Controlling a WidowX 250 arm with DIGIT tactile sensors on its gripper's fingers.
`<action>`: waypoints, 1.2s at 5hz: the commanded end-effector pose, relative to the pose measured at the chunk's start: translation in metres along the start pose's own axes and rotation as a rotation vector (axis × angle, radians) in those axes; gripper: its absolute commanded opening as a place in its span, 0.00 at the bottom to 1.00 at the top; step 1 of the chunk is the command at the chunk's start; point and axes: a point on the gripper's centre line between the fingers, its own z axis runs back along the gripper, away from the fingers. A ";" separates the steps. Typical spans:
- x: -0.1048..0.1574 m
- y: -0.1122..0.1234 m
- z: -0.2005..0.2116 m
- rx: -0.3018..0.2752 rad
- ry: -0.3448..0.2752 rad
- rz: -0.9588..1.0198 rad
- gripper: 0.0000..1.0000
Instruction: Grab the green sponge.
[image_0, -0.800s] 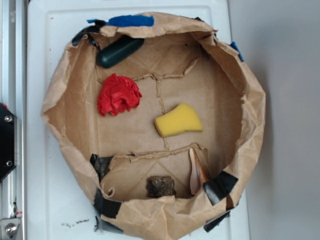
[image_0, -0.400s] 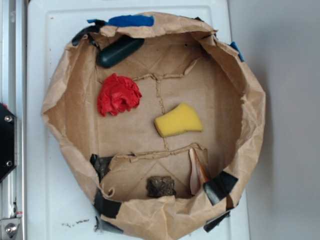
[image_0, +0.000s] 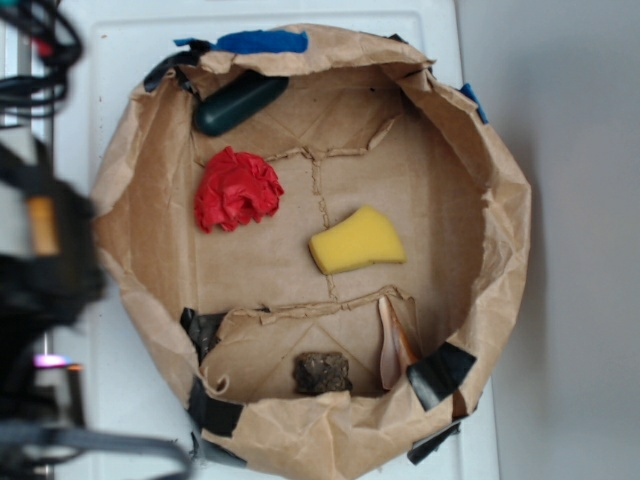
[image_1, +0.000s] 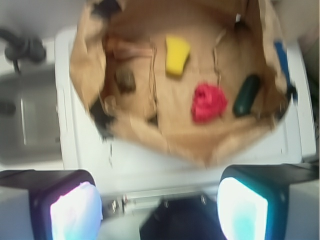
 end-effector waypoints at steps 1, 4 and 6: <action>0.063 0.010 -0.013 0.026 -0.100 0.109 1.00; 0.064 0.021 -0.036 0.048 -0.085 0.214 1.00; 0.086 0.026 -0.062 0.108 -0.108 0.252 1.00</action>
